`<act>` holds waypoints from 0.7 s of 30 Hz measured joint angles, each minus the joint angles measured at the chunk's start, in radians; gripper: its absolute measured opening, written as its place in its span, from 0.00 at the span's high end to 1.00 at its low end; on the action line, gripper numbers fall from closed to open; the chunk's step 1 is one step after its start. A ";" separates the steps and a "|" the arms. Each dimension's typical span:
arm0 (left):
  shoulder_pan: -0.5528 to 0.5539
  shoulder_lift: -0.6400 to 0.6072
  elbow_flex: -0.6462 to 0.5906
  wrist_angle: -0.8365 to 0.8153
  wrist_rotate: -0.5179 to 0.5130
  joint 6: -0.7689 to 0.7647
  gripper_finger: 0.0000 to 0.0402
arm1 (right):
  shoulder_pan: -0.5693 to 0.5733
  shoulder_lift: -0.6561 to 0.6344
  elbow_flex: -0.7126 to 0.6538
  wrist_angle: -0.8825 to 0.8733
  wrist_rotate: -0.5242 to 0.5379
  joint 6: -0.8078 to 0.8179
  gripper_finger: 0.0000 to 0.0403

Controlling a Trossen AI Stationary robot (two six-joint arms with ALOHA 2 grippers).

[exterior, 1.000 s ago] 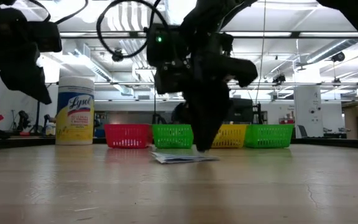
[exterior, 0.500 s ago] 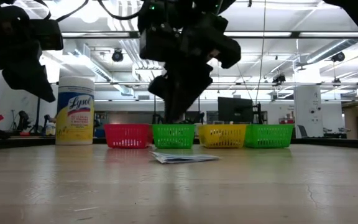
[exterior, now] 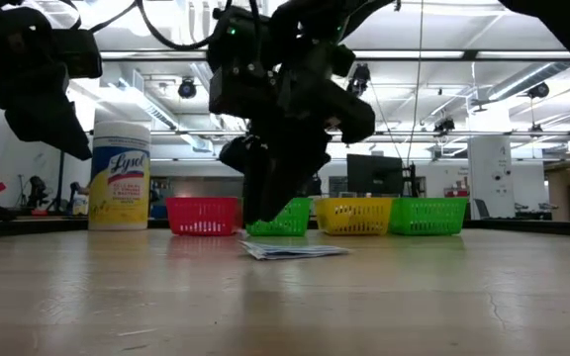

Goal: Pick & Place First Aid Supplies
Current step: Put the blue fingertip bandage into the right green bin

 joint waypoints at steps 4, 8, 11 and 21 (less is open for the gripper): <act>0.000 0.000 0.000 0.002 0.000 0.000 0.66 | 0.004 0.019 0.000 -0.001 0.001 0.000 0.65; 0.000 0.000 0.000 0.004 0.000 0.000 0.66 | 0.012 0.039 0.000 0.002 0.003 0.002 0.66; 0.000 0.000 0.000 0.006 0.000 0.000 0.66 | 0.014 0.051 0.000 0.009 0.003 0.004 0.67; 0.000 0.000 0.000 0.006 0.000 0.001 0.66 | 0.018 0.055 0.002 0.008 0.040 0.013 0.71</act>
